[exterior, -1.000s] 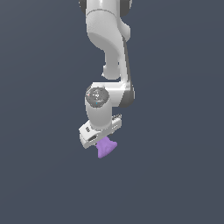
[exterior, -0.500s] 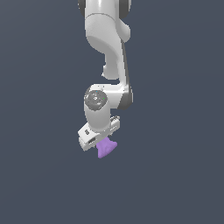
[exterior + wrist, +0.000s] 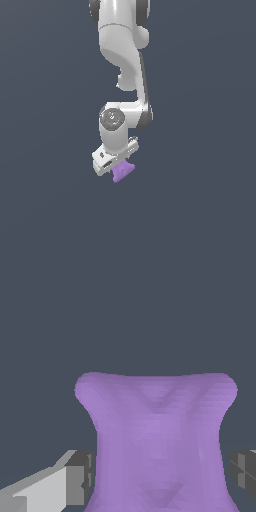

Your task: Pick up the object and move it to a goal position.

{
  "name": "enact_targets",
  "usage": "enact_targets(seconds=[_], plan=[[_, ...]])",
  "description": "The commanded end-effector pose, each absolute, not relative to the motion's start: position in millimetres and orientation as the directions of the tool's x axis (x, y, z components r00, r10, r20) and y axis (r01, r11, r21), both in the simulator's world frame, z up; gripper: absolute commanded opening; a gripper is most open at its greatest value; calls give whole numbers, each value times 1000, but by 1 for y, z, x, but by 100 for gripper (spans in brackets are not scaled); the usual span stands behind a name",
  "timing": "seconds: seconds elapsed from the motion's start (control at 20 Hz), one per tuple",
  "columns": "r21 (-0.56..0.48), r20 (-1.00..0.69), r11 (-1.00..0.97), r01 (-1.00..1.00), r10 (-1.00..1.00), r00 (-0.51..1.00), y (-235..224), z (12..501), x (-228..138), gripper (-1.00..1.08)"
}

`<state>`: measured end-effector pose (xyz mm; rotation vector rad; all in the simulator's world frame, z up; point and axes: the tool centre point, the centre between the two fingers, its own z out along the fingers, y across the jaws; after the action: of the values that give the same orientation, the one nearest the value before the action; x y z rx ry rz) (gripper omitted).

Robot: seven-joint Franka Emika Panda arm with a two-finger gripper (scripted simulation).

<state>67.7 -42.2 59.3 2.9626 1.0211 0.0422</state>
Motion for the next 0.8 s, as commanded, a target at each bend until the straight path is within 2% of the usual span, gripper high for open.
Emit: enact_targets(seconds=[0.0, 0.25, 0.3, 0.75], plan=[[0, 0, -792, 610, 610, 792, -49, 31, 58, 100], [0, 0, -792, 611, 611, 792, -48, 27, 59, 100], [0, 0, -792, 611, 611, 792, -48, 27, 59, -100], [0, 0, -792, 611, 611, 792, -48, 27, 59, -100]])
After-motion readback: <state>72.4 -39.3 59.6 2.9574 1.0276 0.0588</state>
